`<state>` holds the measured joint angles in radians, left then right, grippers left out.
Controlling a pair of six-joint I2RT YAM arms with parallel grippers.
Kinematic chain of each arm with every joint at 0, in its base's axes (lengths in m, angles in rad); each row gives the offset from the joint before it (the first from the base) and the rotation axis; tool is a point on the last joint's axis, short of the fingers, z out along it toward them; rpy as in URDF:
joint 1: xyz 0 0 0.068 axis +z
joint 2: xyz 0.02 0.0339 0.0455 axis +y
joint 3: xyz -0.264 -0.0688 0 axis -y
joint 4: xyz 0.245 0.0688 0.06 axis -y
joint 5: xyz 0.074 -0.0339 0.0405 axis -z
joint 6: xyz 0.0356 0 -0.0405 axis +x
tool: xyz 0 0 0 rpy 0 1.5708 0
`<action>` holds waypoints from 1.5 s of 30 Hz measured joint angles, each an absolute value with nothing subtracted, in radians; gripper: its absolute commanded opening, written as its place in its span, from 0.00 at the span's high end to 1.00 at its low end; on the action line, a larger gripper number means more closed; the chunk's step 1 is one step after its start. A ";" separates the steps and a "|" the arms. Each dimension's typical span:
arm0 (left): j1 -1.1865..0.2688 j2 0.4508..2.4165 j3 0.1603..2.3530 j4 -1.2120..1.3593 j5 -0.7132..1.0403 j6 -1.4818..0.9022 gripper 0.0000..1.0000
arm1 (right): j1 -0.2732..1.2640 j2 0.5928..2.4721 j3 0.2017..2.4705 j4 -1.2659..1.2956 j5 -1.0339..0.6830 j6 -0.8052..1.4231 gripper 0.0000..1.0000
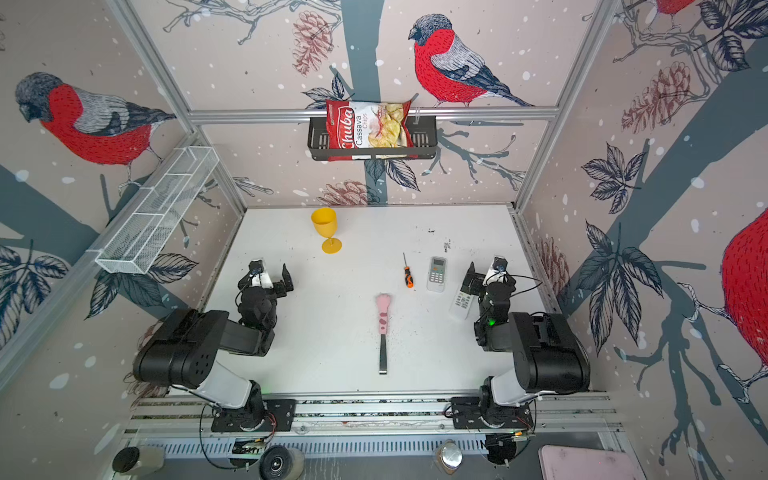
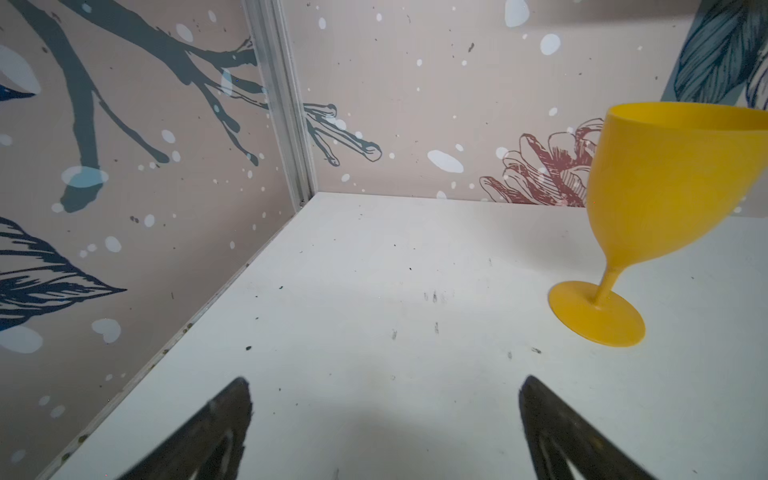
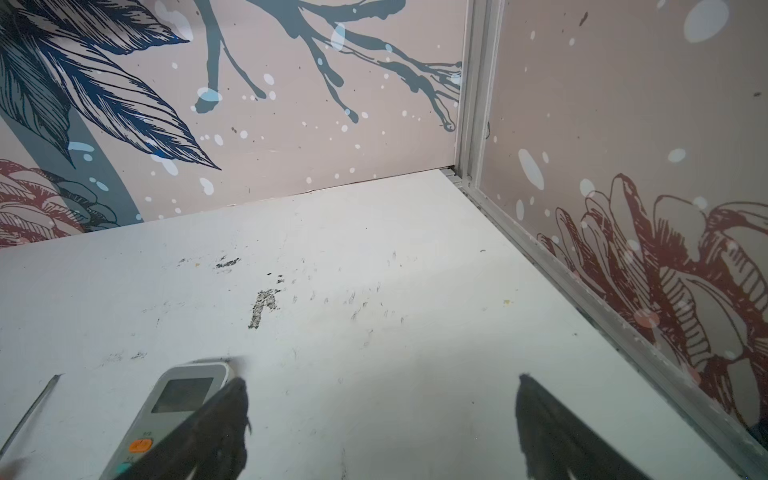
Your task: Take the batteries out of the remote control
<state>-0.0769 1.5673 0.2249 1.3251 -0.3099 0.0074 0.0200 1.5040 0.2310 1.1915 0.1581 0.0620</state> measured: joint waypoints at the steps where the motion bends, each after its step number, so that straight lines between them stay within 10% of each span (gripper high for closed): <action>1: -0.073 1.566 0.225 1.323 -0.299 0.007 0.01 | 0.020 1.504 0.231 1.192 0.158 0.062 0.00; 36: -0.065 1.565 0.229 1.312 -0.258 0.000 0.01 | 0.011 1.503 0.237 1.181 0.139 0.077 0.00; 45: -0.146 1.343 0.353 1.031 -0.373 0.006 0.01 | 0.146 1.267 0.358 0.923 0.364 0.093 0.00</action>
